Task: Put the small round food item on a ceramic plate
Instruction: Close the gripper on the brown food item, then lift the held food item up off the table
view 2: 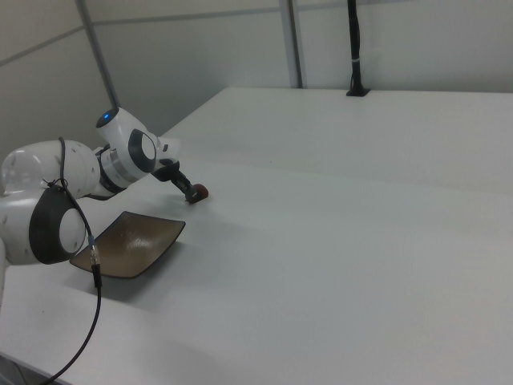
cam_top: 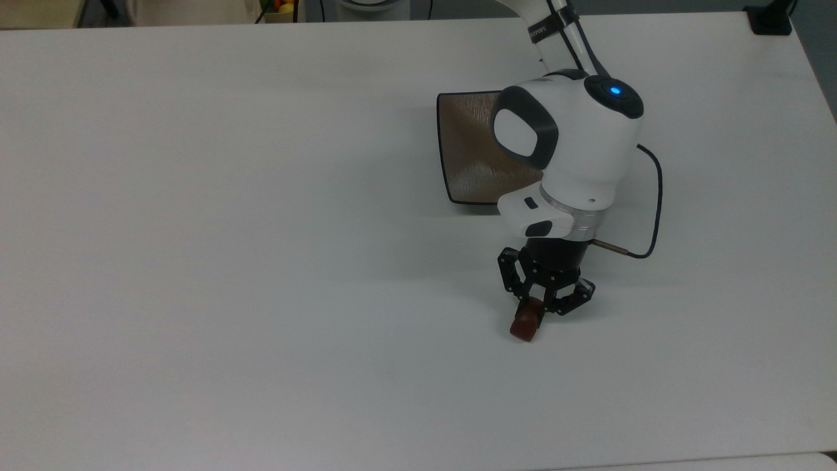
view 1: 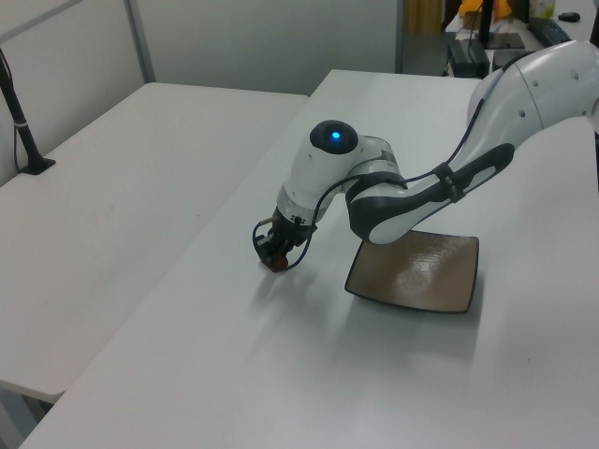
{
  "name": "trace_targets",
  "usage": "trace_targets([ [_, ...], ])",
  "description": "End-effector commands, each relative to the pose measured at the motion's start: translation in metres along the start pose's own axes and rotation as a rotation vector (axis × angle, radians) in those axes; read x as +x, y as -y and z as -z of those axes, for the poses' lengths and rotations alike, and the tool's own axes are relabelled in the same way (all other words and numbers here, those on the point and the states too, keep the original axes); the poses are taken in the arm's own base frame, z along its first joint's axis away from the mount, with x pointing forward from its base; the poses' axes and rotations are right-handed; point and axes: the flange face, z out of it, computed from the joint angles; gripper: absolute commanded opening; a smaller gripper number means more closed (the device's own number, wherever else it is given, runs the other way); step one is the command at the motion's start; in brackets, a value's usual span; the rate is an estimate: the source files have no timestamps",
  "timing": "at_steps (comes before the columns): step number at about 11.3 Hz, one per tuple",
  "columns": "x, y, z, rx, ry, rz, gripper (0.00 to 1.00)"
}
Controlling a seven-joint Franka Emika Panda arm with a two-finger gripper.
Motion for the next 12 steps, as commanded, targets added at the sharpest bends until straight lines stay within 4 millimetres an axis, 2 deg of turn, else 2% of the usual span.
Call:
trace_targets([
  [1,0.007,0.001,0.007,0.02,-0.031,-0.004,0.17],
  [3,0.015,-0.001,0.02,0.026,-0.035,-0.012,0.17],
  [6,0.036,-0.012,0.056,0.031,-0.044,-0.02,0.19],
  [9,0.062,-0.029,0.098,0.044,-0.051,-0.041,0.2],
  [12,0.089,-0.06,0.152,0.052,0.082,0.009,0.2],
])
